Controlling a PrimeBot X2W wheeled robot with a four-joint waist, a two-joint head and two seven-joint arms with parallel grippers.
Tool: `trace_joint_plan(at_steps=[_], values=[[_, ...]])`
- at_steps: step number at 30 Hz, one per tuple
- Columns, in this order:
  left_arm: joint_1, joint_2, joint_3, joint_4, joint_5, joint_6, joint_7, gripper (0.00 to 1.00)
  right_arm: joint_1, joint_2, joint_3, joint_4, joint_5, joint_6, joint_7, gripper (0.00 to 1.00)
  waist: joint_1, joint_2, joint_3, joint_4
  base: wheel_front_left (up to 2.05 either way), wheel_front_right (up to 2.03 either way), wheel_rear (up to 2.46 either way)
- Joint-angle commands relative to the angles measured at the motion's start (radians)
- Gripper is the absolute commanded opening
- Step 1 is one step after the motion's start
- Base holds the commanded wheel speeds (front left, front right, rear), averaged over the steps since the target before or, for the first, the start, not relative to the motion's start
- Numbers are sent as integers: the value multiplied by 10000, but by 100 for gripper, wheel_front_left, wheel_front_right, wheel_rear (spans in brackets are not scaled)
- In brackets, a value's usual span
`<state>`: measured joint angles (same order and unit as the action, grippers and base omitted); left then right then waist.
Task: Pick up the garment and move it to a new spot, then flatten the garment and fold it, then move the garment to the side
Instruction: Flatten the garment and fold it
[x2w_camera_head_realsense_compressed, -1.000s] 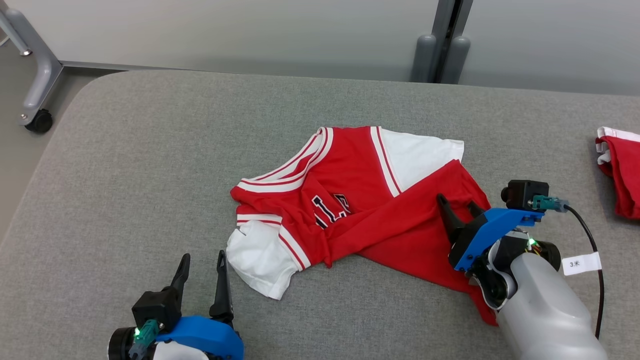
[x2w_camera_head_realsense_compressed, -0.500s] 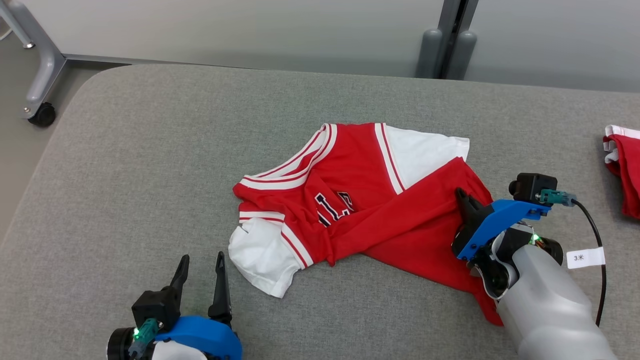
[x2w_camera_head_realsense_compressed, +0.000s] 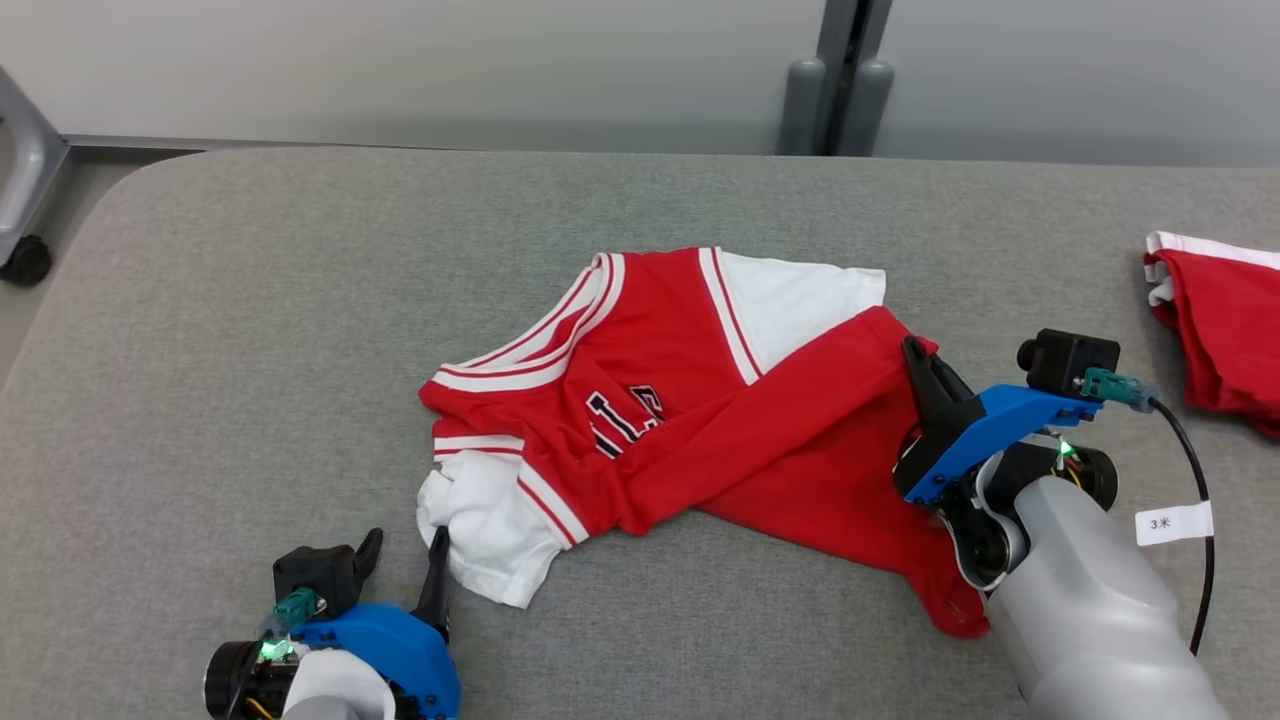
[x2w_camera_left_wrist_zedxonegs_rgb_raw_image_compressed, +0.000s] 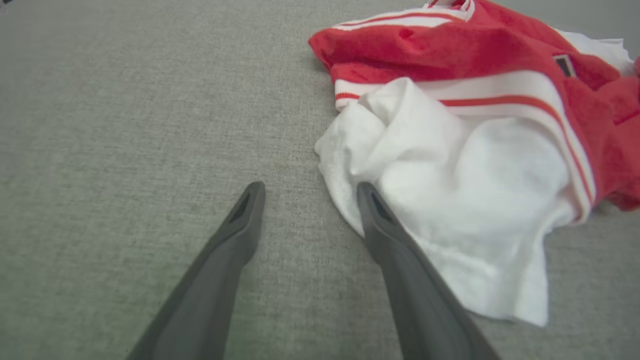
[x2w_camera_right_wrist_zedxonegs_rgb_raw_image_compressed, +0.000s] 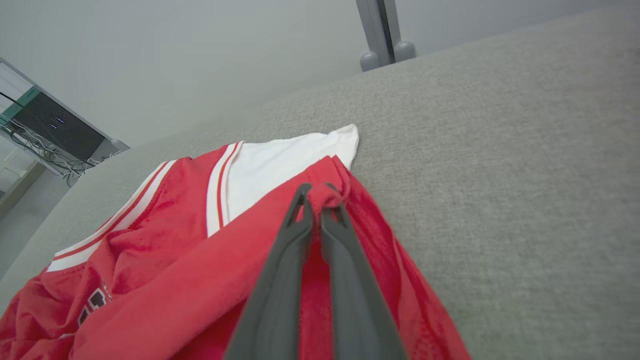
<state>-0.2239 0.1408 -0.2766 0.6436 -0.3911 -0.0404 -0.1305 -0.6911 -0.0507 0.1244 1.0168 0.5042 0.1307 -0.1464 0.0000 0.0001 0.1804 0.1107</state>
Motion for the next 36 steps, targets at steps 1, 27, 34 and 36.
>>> trace_joint_plan(at_steps=[1, 27, 34, 36], values=[[-272, 99, -104, 232, 9, -110, 135, 100, 155, -57, 63, -255, 94, 1, 8, 0, 0, -1, 0, -119, 0, 0, 0], [-225, 505, -239, -1939, -740, -791, -1026, 0, 1678, -493, -208, -4417, 554, 1, 313, 0, 0, -1, -785, -327, 0, 0, 0], [191, 1008, 413, -5728, -1298, -539, -626, 0, 2520, -749, -722, -7132, 854, 1, 1048, 0, 0, -1, -1390, -444, 0, 0, 0], [185, 1135, 599, -6954, -1428, -389, -323, 0, 2747, -776, -948, -8024, 882, 2, 1334, 0, 0, -1, -1539, -507, 0, 0, 0]])
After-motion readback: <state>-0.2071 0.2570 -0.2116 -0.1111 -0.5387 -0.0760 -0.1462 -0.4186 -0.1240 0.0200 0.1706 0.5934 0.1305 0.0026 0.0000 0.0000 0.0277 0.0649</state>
